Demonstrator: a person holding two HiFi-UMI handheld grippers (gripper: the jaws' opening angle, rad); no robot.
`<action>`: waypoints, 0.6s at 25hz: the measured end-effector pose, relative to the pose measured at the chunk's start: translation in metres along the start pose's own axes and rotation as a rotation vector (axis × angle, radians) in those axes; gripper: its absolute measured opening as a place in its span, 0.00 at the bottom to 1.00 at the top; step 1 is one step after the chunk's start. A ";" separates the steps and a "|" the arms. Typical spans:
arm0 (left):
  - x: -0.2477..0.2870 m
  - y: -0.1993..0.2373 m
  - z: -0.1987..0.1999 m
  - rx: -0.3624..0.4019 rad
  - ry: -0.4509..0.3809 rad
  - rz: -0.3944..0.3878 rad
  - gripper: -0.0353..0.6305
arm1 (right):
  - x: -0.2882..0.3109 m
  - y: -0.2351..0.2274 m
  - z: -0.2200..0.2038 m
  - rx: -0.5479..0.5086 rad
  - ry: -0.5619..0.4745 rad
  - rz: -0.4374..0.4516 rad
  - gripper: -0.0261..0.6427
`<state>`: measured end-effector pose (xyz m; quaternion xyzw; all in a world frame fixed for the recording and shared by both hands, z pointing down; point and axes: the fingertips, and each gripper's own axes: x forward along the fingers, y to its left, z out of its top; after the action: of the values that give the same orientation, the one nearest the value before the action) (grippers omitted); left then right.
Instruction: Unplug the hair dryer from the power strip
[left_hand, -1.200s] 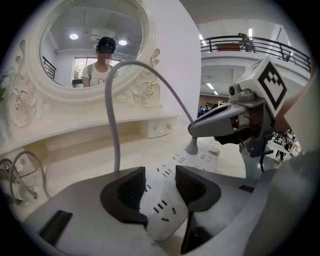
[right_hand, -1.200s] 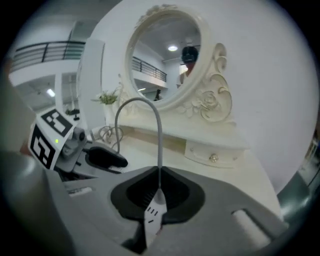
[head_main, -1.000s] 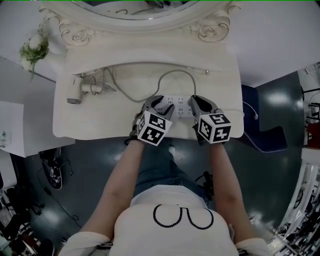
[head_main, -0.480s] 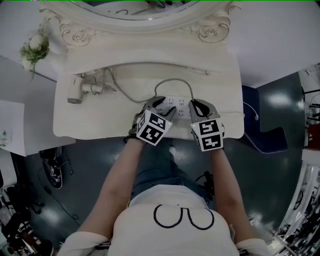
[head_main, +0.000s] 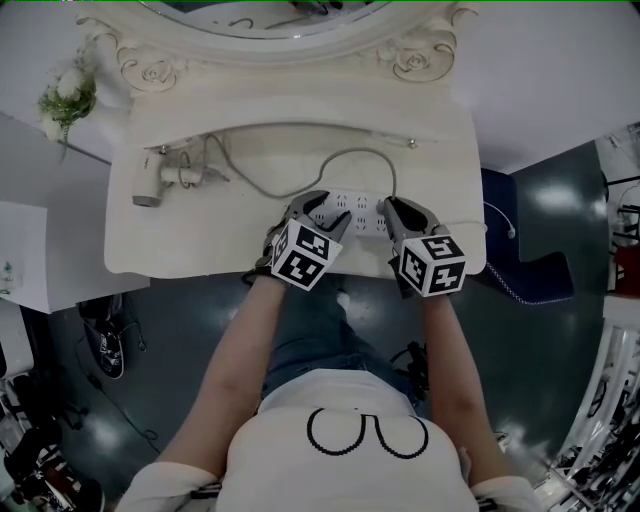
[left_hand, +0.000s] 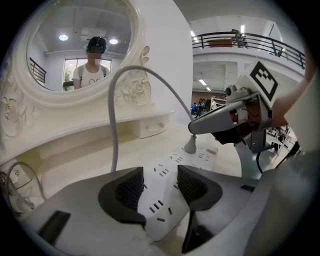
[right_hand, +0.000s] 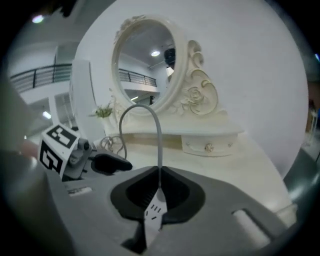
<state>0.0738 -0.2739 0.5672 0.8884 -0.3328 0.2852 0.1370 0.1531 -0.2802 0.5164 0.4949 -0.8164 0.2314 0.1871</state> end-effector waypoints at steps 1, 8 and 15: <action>0.000 -0.001 0.000 0.006 0.001 -0.007 0.37 | 0.000 0.004 -0.002 -0.094 0.027 -0.027 0.06; 0.001 0.001 0.001 -0.016 0.000 0.023 0.37 | 0.014 -0.002 0.009 -0.167 0.055 -0.043 0.06; 0.001 0.001 0.001 -0.024 -0.009 0.024 0.37 | -0.004 -0.007 0.006 0.016 0.005 0.037 0.06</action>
<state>0.0744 -0.2760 0.5671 0.8838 -0.3475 0.2791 0.1425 0.1603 -0.2833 0.5108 0.4805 -0.8232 0.2424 0.1807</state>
